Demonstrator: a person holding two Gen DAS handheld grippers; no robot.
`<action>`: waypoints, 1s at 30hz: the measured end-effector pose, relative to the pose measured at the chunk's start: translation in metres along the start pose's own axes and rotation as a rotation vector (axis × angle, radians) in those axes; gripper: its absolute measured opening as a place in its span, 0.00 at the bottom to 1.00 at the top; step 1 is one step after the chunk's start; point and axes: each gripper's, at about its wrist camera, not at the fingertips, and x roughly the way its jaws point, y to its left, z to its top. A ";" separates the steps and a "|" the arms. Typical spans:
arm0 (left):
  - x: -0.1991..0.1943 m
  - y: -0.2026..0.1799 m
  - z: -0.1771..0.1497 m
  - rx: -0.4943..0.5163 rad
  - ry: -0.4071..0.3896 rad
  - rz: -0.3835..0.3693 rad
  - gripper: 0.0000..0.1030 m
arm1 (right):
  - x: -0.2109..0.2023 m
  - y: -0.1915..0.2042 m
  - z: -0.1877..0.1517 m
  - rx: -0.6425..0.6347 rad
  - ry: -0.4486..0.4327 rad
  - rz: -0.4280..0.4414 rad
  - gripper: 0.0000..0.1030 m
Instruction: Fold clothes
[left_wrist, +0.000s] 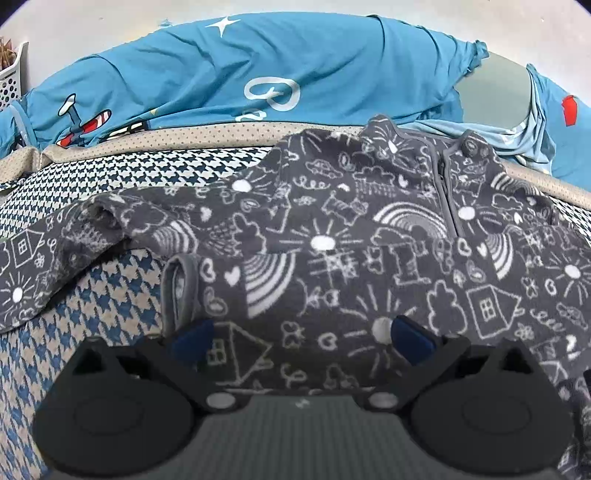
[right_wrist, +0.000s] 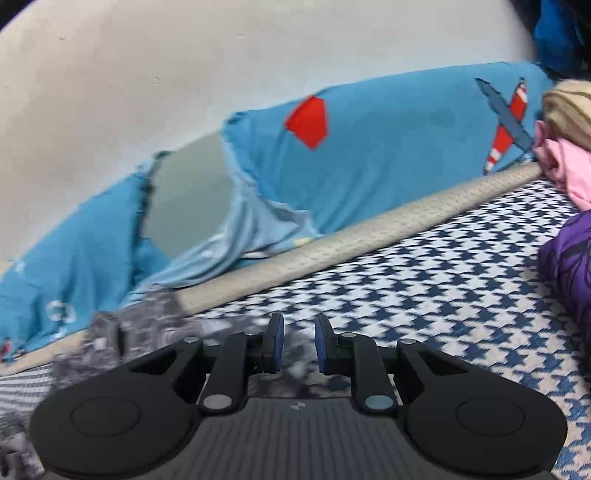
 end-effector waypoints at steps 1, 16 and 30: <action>-0.001 0.001 0.000 0.000 0.000 0.000 1.00 | -0.004 0.003 -0.001 -0.010 0.008 0.024 0.17; -0.018 0.021 -0.010 -0.009 -0.005 -0.027 1.00 | -0.055 0.064 -0.051 -0.286 0.160 0.221 0.18; -0.025 0.101 -0.008 -0.254 0.053 0.006 1.00 | -0.039 0.075 -0.088 -0.511 0.272 0.144 0.18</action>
